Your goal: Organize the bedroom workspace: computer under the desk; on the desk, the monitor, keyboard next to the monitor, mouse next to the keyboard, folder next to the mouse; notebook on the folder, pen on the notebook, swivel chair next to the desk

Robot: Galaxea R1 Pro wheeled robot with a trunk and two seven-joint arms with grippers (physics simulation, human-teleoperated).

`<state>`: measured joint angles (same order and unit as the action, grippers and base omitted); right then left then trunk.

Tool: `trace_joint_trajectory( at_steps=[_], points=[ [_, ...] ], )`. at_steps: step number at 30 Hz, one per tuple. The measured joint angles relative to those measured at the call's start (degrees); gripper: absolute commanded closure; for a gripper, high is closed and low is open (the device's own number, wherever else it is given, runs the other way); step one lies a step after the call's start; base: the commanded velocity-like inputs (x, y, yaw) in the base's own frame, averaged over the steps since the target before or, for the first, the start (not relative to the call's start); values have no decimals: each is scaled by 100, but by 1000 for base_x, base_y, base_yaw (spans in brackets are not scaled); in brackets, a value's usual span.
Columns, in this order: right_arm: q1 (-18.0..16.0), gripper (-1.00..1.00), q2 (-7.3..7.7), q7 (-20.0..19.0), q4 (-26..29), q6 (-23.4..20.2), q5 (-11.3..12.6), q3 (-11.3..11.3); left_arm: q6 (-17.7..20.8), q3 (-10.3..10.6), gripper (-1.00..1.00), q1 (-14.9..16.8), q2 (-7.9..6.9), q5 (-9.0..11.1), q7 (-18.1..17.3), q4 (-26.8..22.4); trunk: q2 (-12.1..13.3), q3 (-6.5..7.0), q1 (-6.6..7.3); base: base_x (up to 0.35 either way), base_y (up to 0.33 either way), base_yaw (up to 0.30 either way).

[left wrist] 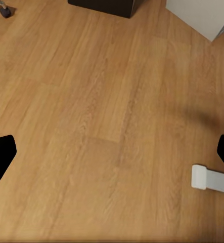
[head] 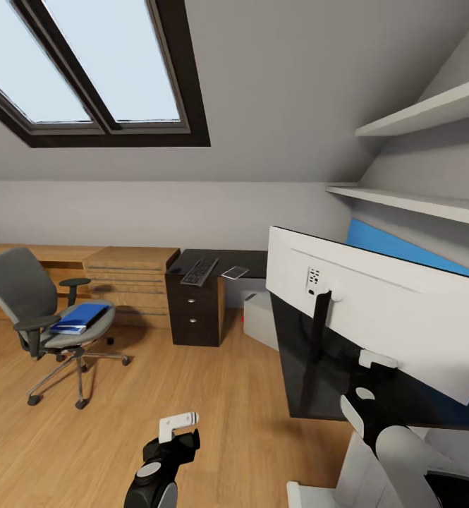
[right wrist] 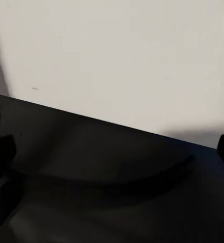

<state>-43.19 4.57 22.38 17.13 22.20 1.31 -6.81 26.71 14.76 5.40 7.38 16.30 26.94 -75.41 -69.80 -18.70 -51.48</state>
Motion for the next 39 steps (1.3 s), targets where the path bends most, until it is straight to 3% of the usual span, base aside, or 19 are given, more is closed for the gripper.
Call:
trace_joint_trajectory(
  at_steps=[2, 9, 14, 22, 27, 39],
  points=[
    [0, -100, 109, 4, 27, -19, 14, -22, -8, -1, -100, 0, 2, 5, -4, 36, 0, 0, 0, 0, -7, 0],
    [0, -100, 182, 17, 301, -62, 19, -105, -10, -3, -100, 0, 2, 6, -7, 95, 0, 0, 0, 11, -2, 0],
    [0, -100, 319, 11, 345, -75, 34, -180, -10, -2, -100, 0, 2, 6, -33, 158, -1, 0, 3, 240, 0, 0],
    [0, -100, 365, 4, 349, -76, 39, -208, -40, -6, -100, 0, 1, 1, -33, 207, -1, 0, 3, 313, -53, 0],
    [1, -100, 463, 1, 347, -80, 47, -207, -352, -1, -100, 1, 1, 2, -31, 220, 0, 0, 3, 285, -190, 0],
    [1, -100, 688, -23, 323, -72, 75, -205, -407, -1, -100, -1, -2, -6, -33, 297, 0, 0, 2, 102, -50, 0]
  ],
)
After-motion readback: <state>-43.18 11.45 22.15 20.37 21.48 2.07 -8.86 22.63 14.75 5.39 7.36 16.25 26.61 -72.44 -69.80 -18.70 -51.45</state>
